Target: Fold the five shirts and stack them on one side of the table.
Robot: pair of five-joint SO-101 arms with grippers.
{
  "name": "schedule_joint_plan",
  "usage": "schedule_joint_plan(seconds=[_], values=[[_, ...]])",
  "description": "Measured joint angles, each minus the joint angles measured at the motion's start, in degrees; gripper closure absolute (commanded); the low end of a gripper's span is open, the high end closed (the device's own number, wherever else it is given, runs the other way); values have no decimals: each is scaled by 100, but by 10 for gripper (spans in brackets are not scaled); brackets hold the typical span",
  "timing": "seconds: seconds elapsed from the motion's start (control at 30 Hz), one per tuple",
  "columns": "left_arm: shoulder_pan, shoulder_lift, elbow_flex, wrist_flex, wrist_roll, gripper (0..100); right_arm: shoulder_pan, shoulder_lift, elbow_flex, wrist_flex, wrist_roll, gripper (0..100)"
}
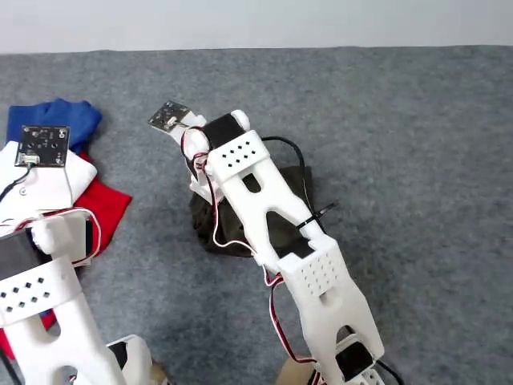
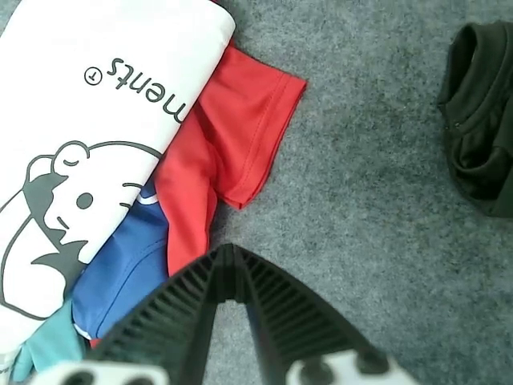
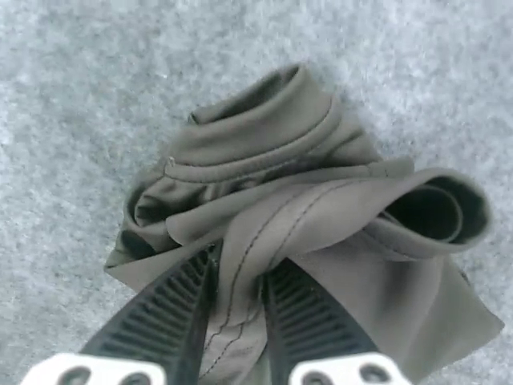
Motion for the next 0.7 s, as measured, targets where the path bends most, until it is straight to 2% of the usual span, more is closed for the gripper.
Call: schedule_joint_plan(seconds=[0.07,0.13,0.33,0.5,0.57,0.7], values=[[0,0,0,0,0,996,-35,53,-167,44,0,775],[0,0,0,0,0,996,-114,53,-229,44,0,746],[0,0,105,0,0,996,-510,35,-273,53,0,745],[0,0,132,0,0,996,-510,-70,-273,53,0,749],[0,0,132,0,0,996,-369,-185,-273,53,0,793],[0,0,132,0,0,996,123,-360,-273,62,0,946]])
